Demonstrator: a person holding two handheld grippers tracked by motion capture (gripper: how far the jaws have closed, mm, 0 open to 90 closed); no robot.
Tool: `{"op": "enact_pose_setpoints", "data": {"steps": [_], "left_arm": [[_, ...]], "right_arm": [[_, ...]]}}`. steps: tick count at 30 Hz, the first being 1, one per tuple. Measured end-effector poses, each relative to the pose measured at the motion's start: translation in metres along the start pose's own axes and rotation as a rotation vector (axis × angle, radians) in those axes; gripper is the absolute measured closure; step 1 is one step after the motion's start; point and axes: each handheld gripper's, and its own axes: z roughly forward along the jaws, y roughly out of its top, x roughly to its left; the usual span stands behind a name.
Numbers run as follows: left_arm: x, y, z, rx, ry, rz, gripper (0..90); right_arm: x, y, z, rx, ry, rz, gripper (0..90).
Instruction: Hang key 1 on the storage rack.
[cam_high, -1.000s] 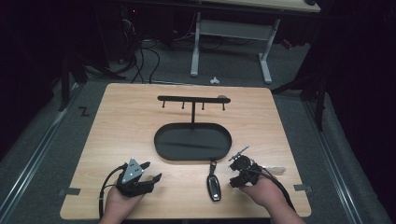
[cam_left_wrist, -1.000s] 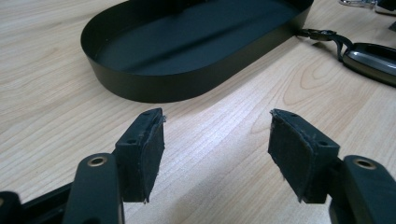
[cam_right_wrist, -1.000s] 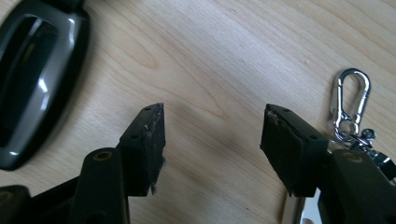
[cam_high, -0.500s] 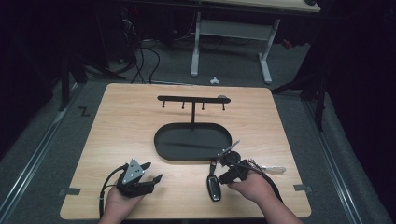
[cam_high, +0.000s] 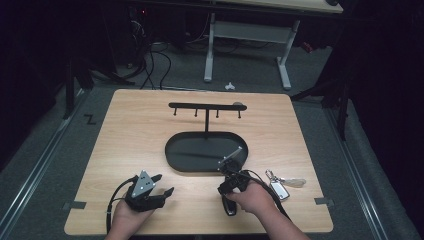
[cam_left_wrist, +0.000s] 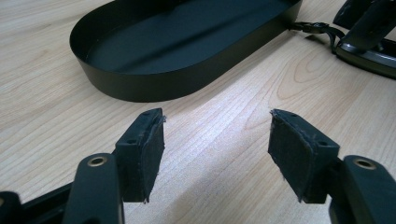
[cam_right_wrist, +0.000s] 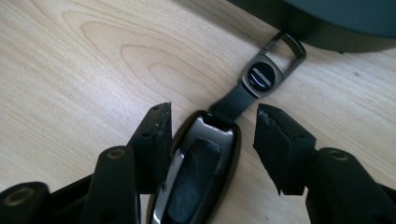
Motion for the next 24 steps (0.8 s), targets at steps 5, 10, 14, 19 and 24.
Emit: {"op": "enact_pose_setpoints", "data": {"steps": [5,10,14,19,24], "left_arm": [[0.000,0.000,0.000,0.004,-0.003,0.004,36.3],[0.000,0.000,0.001,0.006,-0.005,0.008,36.3],[-0.001,0.000,0.001,0.009,-0.006,0.011,36.3],[-0.001,0.000,0.002,0.016,-0.010,0.013,36.3],[-0.002,0.000,0.002,0.018,-0.011,0.016,36.2]], "right_arm": [[-0.001,0.005,0.006,0.034,0.001,0.030,50.4],[0.000,0.005,0.008,0.034,0.000,0.025,55.4],[0.004,0.003,0.010,0.039,-0.040,-0.033,65.7],[0.005,-0.003,0.010,0.043,-0.058,-0.097,70.7],[0.003,-0.011,0.007,0.064,-0.050,-0.136,71.8]]}}
